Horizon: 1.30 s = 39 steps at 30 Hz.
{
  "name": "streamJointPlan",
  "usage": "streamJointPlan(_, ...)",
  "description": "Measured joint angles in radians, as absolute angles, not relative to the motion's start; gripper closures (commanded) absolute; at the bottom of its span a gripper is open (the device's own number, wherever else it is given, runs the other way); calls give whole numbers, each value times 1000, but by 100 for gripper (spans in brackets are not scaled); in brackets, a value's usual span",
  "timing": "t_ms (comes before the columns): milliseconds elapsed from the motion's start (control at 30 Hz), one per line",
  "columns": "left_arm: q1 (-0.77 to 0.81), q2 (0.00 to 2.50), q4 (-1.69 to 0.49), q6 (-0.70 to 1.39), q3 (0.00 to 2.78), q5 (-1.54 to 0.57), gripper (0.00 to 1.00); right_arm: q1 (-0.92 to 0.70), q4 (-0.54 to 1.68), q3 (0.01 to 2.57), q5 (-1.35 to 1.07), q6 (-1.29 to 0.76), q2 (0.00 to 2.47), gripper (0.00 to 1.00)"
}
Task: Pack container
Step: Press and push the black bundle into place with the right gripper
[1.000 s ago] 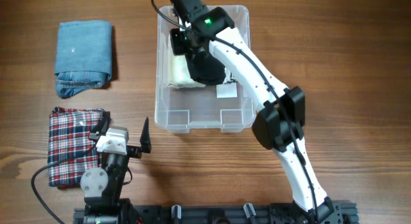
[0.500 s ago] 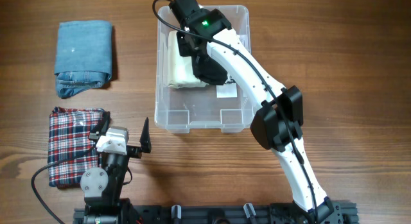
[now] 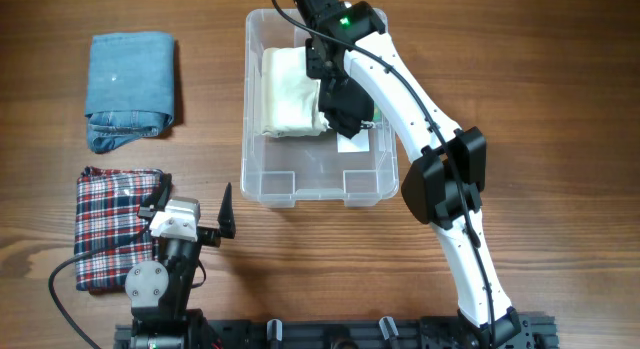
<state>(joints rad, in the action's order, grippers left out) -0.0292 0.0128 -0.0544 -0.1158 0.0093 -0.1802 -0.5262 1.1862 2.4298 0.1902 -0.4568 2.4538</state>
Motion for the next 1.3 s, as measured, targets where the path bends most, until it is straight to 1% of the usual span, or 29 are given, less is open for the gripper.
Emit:
streamJointPlan(433,-29,13,-54,-116,9,-180,0,-534,1255,2426,-19,-361,2431,94)
streamJointPlan(567,-29,13,-54,-116,9,-180,0,-550,1246,2350,-44,-342,2431,96)
streamJointPlan(700,-29,13,-54,-116,9,-180,0,-556,1264,2270,27,-354,2431,96)
streamJointPlan(967,-29,13,-54,-116,9,-180,0,-558,1270,2276,79,-354,2418,94)
streamJointPlan(1000,-29,13,-54,-116,9,-180,0,-557,1256,2278,80,-354,2406,92)
streamJointPlan(1100,-29,13,-54,-116,9,-180,0,-552,1221,2284,88,-355,2355,91)
streamJointPlan(1300,-29,13,-54,-116,9,-180,0,-517,1140,2309,126,-384,2262,90)
